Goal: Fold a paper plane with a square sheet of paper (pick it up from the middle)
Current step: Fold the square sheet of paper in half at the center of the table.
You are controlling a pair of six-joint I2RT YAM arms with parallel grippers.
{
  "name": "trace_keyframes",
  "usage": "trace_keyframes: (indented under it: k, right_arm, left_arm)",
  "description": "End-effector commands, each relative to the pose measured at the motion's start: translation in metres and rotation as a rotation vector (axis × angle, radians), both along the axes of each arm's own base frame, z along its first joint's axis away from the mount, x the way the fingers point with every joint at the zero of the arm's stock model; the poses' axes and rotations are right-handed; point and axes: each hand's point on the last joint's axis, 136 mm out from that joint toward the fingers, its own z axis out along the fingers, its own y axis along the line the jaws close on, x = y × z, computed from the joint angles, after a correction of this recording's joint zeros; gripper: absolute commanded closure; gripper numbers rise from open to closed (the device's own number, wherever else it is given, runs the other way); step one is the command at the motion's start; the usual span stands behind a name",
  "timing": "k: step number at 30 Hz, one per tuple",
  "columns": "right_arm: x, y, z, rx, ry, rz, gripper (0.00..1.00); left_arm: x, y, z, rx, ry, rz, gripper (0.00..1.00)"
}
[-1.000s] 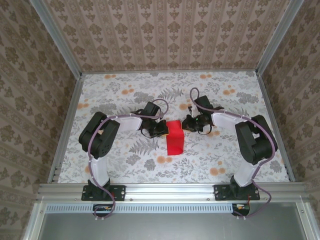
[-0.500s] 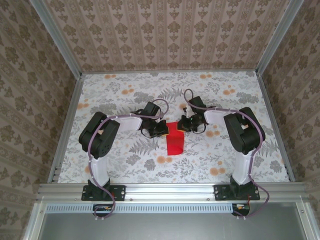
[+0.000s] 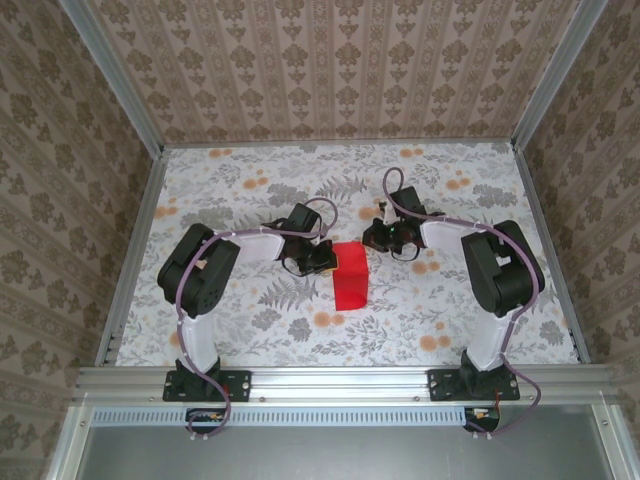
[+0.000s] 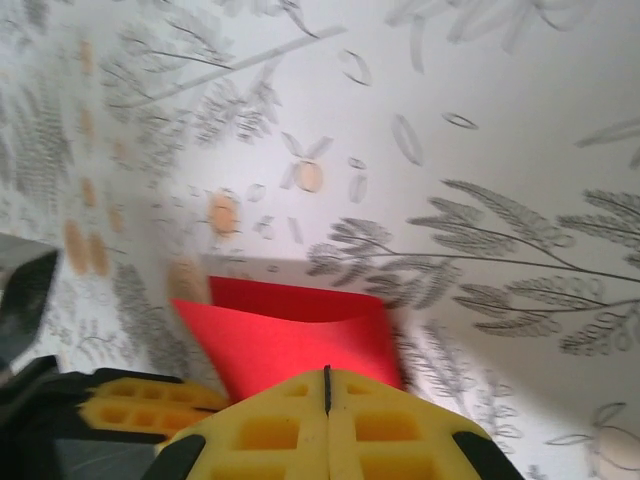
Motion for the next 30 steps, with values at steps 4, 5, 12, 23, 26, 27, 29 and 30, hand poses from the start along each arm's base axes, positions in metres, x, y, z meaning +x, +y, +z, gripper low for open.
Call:
trace_keyframes:
  k: [4, 5, 12, 23, 26, 27, 29, 30]
  right_arm:
    - [-0.013, 0.021, -0.008, 0.043, 0.015, 0.028, 0.94]
    - [-0.014, 0.02, -0.014, 0.033, 0.028, 0.023, 0.94]
    - [-0.007, -0.001, -0.037, -0.029, 0.07, -0.062, 0.94]
    - [0.024, -0.046, -0.023, -0.089, 0.024, -0.371, 0.94]
    - [0.021, -0.043, -0.002, -0.061, -0.021, -0.344, 0.94]
    - [0.017, -0.042, 0.002, -0.052, -0.028, -0.332, 0.93]
    - [0.004, -0.036, 0.011, -0.018, -0.03, -0.274, 0.93]
    - [-0.007, -0.029, 0.015, 0.011, -0.023, -0.224, 0.92]
  left_arm:
    - [-0.052, 0.088, -0.09, 0.435, 0.189, 0.023, 1.0]
    - [-0.053, 0.088, -0.09, 0.436, 0.191, 0.023, 1.0]
    - [-0.057, 0.093, -0.091, 0.451, 0.195, 0.025, 1.0]
    - [-0.061, 0.099, -0.095, 0.467, 0.195, 0.024, 1.0]
    - [-0.06, 0.098, -0.095, 0.466, 0.19, 0.021, 1.0]
    - [-0.06, 0.099, -0.095, 0.467, 0.189, 0.021, 1.0]
    - [-0.058, 0.098, -0.094, 0.465, 0.181, 0.019, 1.0]
    - [-0.057, 0.098, -0.093, 0.465, 0.179, 0.018, 1.0]
